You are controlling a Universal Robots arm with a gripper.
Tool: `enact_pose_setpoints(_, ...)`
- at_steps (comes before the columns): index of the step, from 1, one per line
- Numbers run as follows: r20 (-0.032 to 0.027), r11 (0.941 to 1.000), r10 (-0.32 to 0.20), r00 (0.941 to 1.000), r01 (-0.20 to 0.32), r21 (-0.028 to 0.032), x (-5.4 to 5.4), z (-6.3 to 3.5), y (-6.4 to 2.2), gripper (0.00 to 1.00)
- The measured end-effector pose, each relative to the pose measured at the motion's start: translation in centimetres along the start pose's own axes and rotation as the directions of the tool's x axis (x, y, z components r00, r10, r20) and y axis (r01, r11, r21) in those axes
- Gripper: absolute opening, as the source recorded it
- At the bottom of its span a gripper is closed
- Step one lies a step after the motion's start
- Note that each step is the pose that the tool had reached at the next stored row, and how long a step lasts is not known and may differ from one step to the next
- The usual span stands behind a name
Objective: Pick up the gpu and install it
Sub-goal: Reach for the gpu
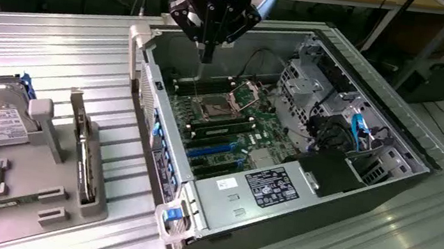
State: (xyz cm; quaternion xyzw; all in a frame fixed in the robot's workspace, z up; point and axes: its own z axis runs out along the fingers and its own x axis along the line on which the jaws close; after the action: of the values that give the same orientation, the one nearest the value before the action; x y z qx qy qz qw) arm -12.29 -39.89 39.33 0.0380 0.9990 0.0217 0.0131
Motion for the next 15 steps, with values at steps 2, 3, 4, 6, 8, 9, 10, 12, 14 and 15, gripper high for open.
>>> enact_pose_setpoints(2, 0.0000, 1.0000, 0.000, 1.0000, 0.000, -0.0001, 0.5, -0.01, -0.04, 0.11)
enact_pose_setpoints(3, 0.0000, 1.0000, 0.000, 1.0000, 0.000, -0.0001, 0.6, -0.01, -0.05, 0.11)
enact_pose_setpoints(4, 0.0000, 1.0000, 0.000, 1.0000, 0.000, 0.0000, 0.7, -0.02, -0.06, 0.11)
enact_pose_setpoints(6, 0.0000, 1.0000, 0.000, 1.0000, 0.000, -0.0002, 0.9, -0.02, -0.07, 0.11)
enact_pose_setpoints(8, 0.0000, 1.0000, 0.000, 1.0000, 0.000, -0.0001, 1.1, -0.03, -0.09, 0.11)
enact_pose_setpoints(9, 0.0000, 1.0000, 0.000, 1.0000, 0.000, -0.0001, 1.3, -0.03, -0.10, 0.11)
enact_pose_setpoints(10, 0.0000, 1.0000, 0.000, 1.0000, 0.000, -0.0001, 1.4, -0.04, -0.11, 0.11)
enact_pose_setpoints(12, 0.0000, 1.0000, 0.000, 1.0000, 0.000, -0.0001, 1.6, -0.04, -0.12, 0.11)
enact_pose_setpoints(14, 0.0000, 1.0000, 0.000, 1.0000, 0.000, -0.0001, 1.9, -0.05, -0.14, 0.11)
enact_pose_setpoints(15, 0.0000, 1.0000, 0.000, 1.0000, 0.000, -0.0001, 2.0, -0.05, -0.15, 0.11)
